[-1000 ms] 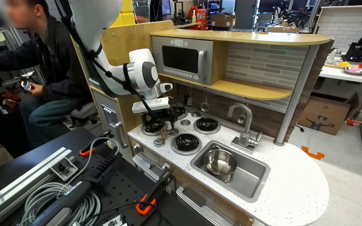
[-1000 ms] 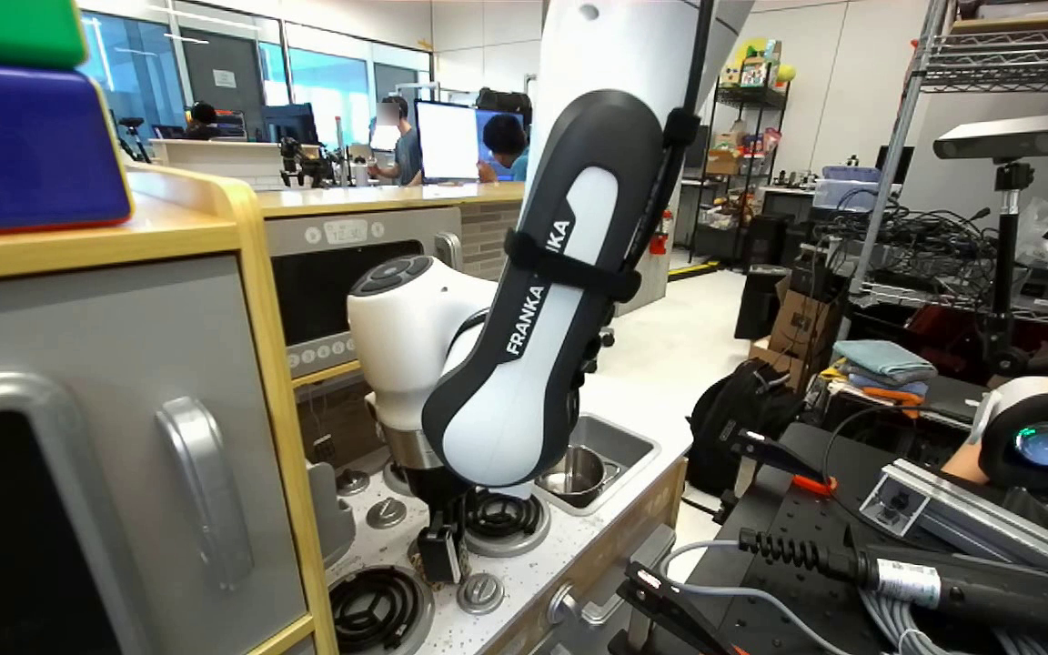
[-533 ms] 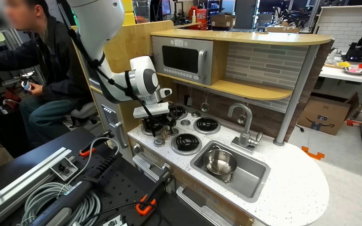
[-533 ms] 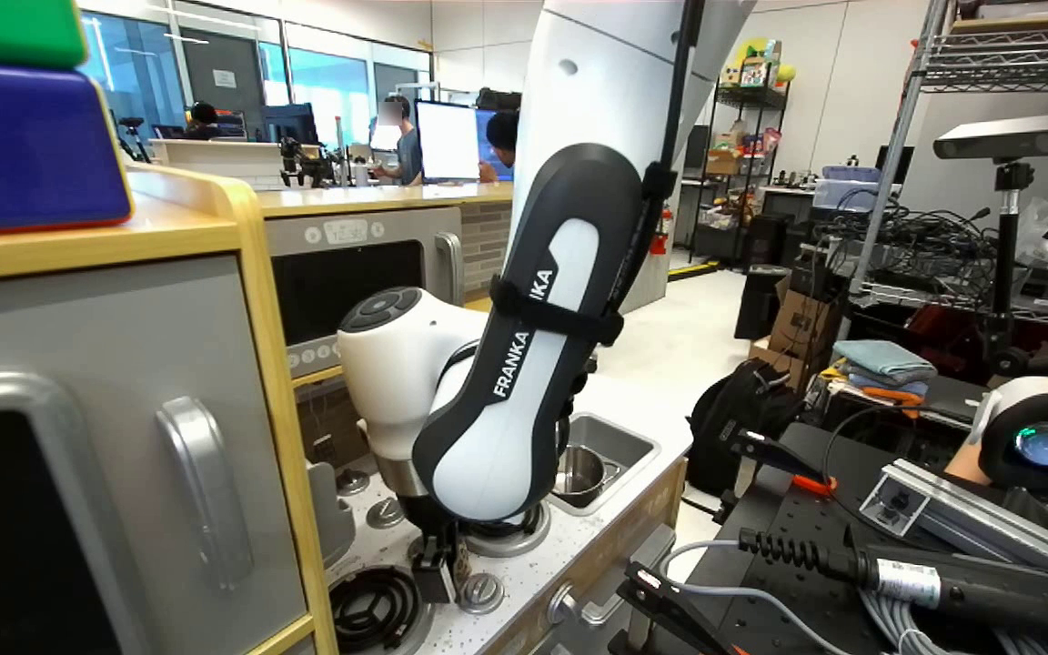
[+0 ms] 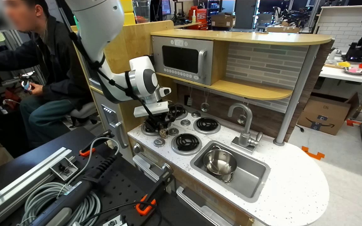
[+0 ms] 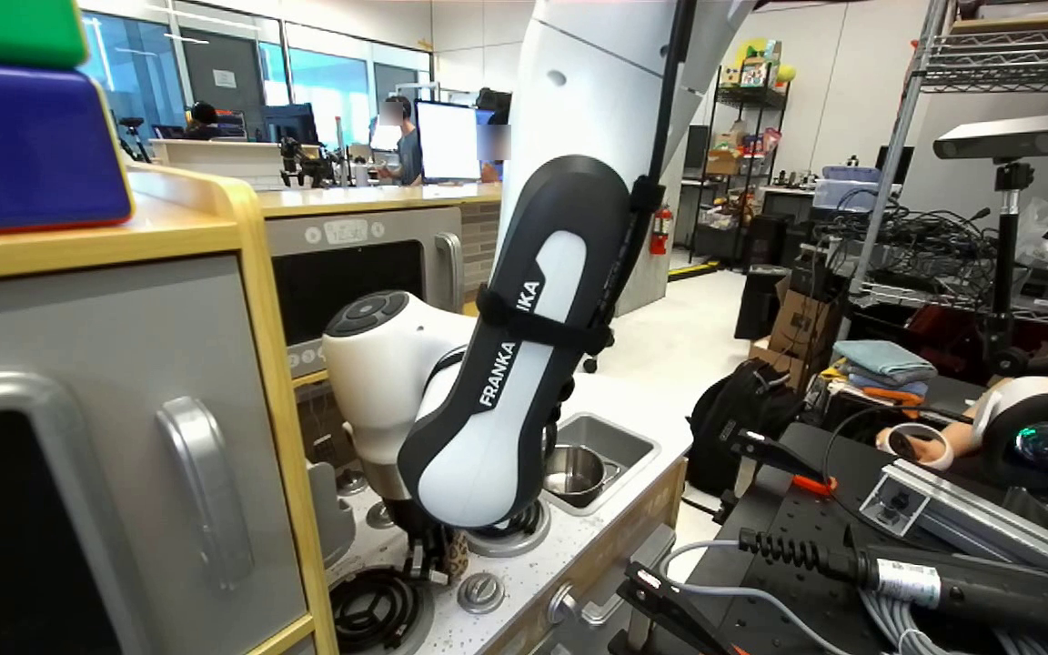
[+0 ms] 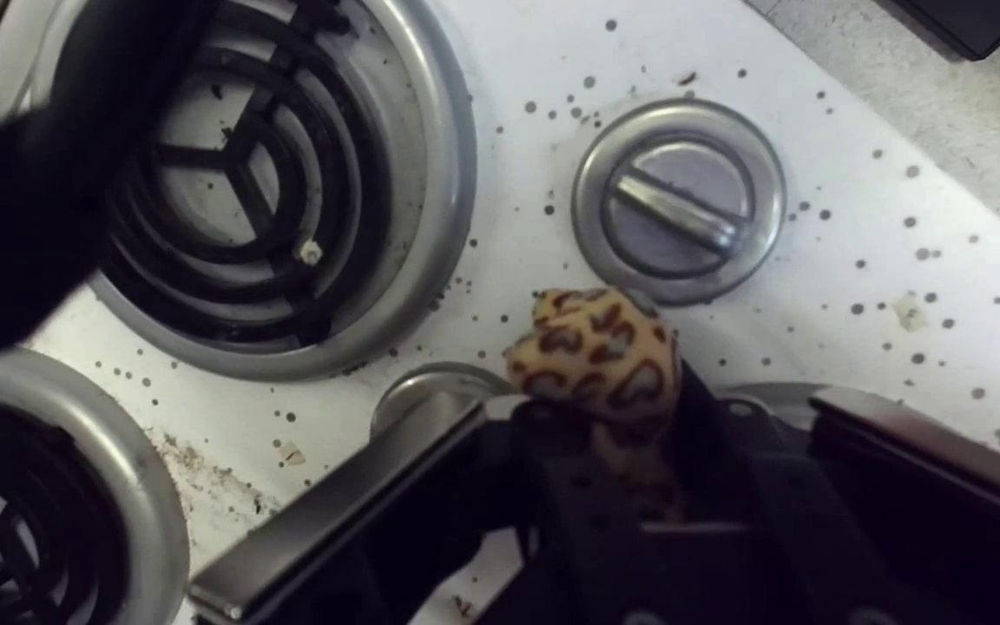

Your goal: Pick the stuffed animal on the stove and put it in the pot

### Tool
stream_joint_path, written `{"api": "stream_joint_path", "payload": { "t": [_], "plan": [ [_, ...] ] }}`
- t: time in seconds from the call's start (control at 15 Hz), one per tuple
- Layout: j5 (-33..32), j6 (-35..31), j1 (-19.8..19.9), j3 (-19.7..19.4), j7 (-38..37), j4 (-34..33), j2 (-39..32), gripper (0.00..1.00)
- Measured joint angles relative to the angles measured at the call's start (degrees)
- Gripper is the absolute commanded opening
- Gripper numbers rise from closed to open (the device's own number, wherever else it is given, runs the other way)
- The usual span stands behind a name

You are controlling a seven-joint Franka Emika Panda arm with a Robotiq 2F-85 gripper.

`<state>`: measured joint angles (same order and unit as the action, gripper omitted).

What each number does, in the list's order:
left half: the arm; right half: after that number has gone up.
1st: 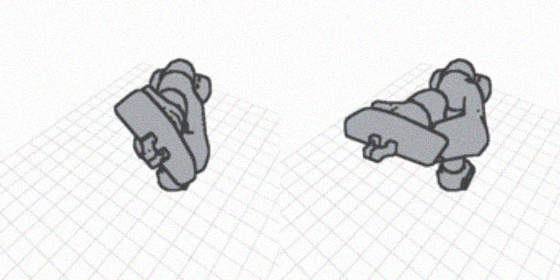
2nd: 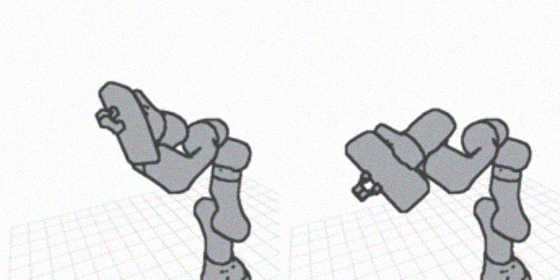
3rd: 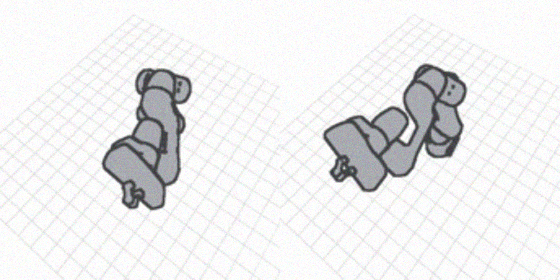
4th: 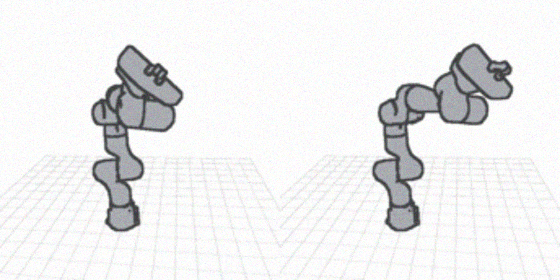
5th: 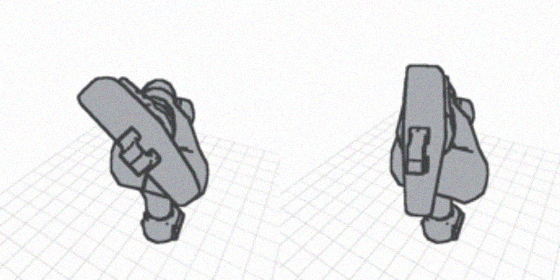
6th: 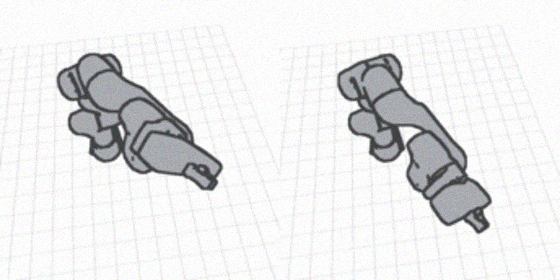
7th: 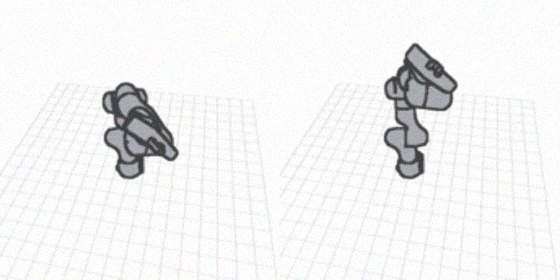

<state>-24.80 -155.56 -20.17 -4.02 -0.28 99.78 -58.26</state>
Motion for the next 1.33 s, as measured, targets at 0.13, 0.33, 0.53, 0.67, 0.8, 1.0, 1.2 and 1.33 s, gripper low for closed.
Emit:
{"api": "stream_joint_path", "payload": {
  "t": [0.13, 0.33, 0.53, 0.67, 0.8, 1.0, 1.2, 1.33],
  "plan": [
    [0.3, -0.4, 0.8, -0.1, 0.1, -0.2, 0.9, 0.04],
    [2.5, -0.3, 4.3, 0.0, 1.4, 0.2, 3.6, 0.03],
    [5.7, 0.6, 10.0, -0.3, 2.2, 1.1, 5.9, 0.03],
    [8.1, 1.6, 14.0, -0.4, 2.2, 1.4, 5.9, 0.03],
    [10.1, 2.5, 17.4, -0.5, 2.2, 1.3, 5.7, 0.03],
    [11.8, 2.9, 20.2, -1.3, 1.7, 0.3, 4.6, 0.03],
    [13.5, 4.3, 21.2, -1.6, 0.8, -1.6, 2.6, 0.03],
    [14.7, 6.8, 21.6, -1.7, 0.0, -3.6, 1.1, 0.03]
  ]
}}
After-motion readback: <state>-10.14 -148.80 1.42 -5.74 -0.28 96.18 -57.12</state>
